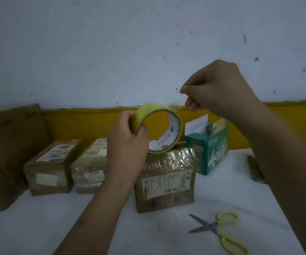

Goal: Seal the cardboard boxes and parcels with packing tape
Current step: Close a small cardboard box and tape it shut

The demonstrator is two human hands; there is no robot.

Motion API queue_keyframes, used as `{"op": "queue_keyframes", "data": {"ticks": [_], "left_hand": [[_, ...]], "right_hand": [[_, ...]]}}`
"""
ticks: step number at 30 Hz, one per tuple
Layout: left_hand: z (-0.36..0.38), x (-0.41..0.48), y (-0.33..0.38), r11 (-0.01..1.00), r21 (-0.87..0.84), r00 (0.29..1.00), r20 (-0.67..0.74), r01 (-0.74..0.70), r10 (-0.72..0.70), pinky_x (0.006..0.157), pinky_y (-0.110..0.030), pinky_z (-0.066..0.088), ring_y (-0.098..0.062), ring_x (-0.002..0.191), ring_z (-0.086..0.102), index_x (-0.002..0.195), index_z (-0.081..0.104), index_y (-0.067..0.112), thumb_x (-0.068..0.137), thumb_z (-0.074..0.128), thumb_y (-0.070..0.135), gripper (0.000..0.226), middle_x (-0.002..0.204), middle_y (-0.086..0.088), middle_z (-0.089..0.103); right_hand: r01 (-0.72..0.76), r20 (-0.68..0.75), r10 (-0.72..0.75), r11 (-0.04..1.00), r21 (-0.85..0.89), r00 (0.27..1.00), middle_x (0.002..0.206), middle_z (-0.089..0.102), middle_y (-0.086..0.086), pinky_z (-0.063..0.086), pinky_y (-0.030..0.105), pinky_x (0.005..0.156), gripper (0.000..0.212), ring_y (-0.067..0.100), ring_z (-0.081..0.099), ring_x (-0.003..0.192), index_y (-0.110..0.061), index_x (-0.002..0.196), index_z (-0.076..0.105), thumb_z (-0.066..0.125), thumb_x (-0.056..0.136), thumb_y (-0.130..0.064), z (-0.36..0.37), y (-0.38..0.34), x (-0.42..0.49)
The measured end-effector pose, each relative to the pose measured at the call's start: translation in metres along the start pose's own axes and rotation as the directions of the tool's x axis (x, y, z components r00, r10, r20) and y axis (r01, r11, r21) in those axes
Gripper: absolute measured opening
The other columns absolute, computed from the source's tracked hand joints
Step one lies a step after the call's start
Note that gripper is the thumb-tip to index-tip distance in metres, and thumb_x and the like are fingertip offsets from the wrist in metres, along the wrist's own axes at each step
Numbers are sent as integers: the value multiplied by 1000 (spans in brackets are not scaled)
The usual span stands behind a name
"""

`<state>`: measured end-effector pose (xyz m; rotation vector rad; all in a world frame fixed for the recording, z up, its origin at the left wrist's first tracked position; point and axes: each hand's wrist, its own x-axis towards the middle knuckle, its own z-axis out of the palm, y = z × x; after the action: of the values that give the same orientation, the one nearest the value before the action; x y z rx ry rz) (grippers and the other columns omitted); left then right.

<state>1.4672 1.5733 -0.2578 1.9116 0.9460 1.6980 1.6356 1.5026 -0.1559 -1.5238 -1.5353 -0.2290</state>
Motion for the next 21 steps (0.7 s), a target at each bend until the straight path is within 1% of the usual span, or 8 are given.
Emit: {"op": "queue_keyframes", "data": {"ticks": [2, 4, 6, 8, 12, 15, 18, 21], "left_hand": [[4, 7, -10, 993, -93, 998, 22, 69, -67, 53, -15, 36, -15, 71, 54, 95, 58, 19, 100, 50, 41, 24, 95, -9, 67], [10, 10, -22, 987, -108, 987, 127, 115, -101, 60, -19, 41, -13, 77, 59, 99, 54, 19, 99, 43, 53, 36, 97, -1, 70], [16, 9, -34, 996, -43, 969, 239, 80, -67, 61, -34, 44, -20, 75, 61, 99, 49, 19, 96, 38, 63, 45, 88, -5, 70], [21, 8, -41, 996, 81, 944, 327, 22, -47, 53, -30, 38, -16, 59, 53, 95, 45, 18, 90, 32, 71, 54, 72, -9, 59], [30, 12, -49, 952, 307, 875, 463, -6, -144, 54, -39, 35, -24, 56, 46, 86, 42, 20, 97, 38, 60, 41, 68, -8, 49], [36, 23, -53, 897, 435, 860, 485, -80, -158, 54, -35, 34, -19, 58, 46, 95, 43, 18, 101, 45, 41, 24, 71, -4, 52], [43, 29, -54, 901, 432, 865, 466, -39, -186, 54, -34, 33, -22, 59, 47, 105, 41, 22, 98, 48, 31, 13, 76, -9, 57], [49, 29, -59, 937, 338, 878, 420, 84, -230, 58, -38, 38, -24, 64, 52, 103, 50, 23, 96, 53, 29, 10, 86, -10, 63]], "right_hand": [[-82, -47, 87, 992, 99, 995, 60, 71, 0, 61, 28, 61, 15, 10, 68, 53, -14, 81, 77, 66, 90, -15, 11, 19, -2], [-168, -52, 179, 971, 168, 982, 60, 71, 1, 59, 26, 57, 15, 13, 69, 53, -14, 79, 76, 66, 90, -13, 24, 39, -6], [-266, -28, 279, 939, 218, 960, 60, 71, 4, 54, 23, 53, 16, 15, 69, 54, -12, 77, 74, 66, 90, -13, 38, 59, -12], [-366, -4, 383, 887, 281, 924, 62, 72, 6, 54, 24, 55, 17, 16, 70, 56, -11, 76, 73, 65, 91, -11, 49, 78, -19], [-529, 90, 536, 768, 361, 840, 66, 73, 10, 61, 31, 63, 17, 20, 73, 63, -5, 78, 71, 64, 93, -7, 65, 107, -33], [-643, 199, 621, 662, 385, 758, 76, 74, 15, 59, 29, 58, 17, 22, 72, 63, 2, 84, 70, 62, 94, -8, 70, 119, -37], [-680, 283, 618, 654, 331, 733, 73, 71, 12, 49, 23, 49, 18, 14, 64, 53, 2, 87, 71, 62, 95, -12, 67, 125, -37], [-708, 366, 608, 637, 304, 704, 70, 67, 8, 47, 21, 48, 18, 12, 60, 53, 1, 87, 71, 62, 95, -13, 67, 127, -39]]}}
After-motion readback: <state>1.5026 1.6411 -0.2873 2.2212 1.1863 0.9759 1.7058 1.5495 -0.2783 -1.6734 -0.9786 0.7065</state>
